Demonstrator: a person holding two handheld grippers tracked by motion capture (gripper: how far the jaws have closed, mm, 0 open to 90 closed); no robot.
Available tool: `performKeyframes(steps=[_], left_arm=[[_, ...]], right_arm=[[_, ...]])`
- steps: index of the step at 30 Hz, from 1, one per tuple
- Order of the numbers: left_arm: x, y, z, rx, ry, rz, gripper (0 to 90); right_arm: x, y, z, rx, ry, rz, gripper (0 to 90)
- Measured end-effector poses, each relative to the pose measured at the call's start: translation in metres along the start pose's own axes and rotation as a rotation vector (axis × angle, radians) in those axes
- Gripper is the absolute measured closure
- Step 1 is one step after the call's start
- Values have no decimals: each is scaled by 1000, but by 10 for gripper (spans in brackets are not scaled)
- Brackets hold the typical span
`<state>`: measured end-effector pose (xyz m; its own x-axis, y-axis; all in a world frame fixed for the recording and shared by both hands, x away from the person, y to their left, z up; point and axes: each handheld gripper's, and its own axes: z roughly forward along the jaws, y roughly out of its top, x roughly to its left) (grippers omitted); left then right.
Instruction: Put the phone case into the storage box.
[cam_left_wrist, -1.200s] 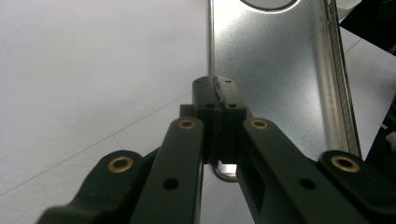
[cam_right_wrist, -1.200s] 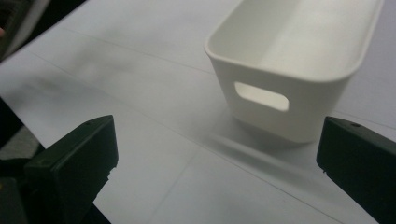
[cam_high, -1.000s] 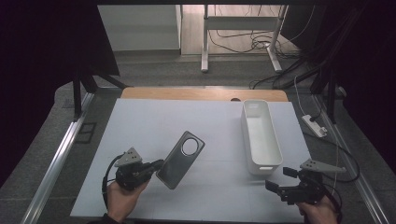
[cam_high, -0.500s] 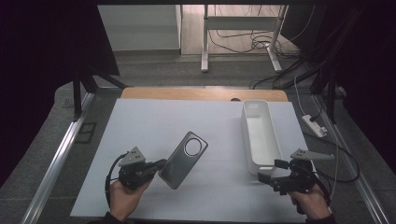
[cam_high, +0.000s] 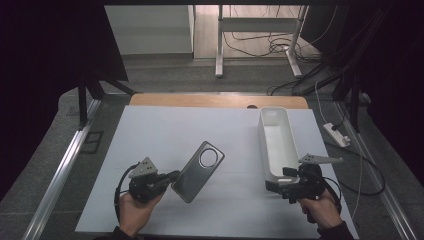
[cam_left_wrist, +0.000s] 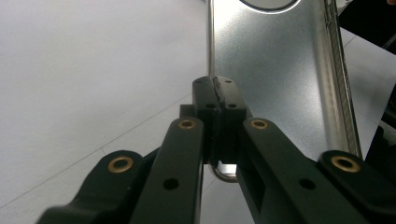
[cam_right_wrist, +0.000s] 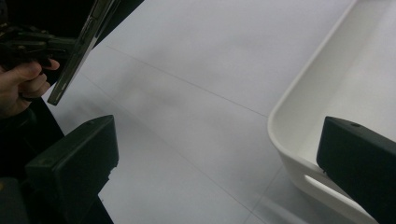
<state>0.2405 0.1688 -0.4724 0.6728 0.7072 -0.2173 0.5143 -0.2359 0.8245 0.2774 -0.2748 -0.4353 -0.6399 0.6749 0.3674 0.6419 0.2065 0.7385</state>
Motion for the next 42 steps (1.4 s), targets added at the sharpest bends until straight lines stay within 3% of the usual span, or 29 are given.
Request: performKeyframes(steps=[21, 22, 26, 42], left_arm=[[-6, 7, 16, 17, -19, 29, 892], [-6, 7, 17, 17, -18, 29, 892], [-8, 8, 19, 17, -19, 35, 892], [-9, 12, 24, 9, -10, 44, 892]], right_arm=[[5, 14, 29, 17, 50, 30, 0], [5, 16, 30, 11, 66, 48, 0], [9, 19, 34, 14, 59, 26, 0], [23, 31, 59, 37, 126, 25, 0]])
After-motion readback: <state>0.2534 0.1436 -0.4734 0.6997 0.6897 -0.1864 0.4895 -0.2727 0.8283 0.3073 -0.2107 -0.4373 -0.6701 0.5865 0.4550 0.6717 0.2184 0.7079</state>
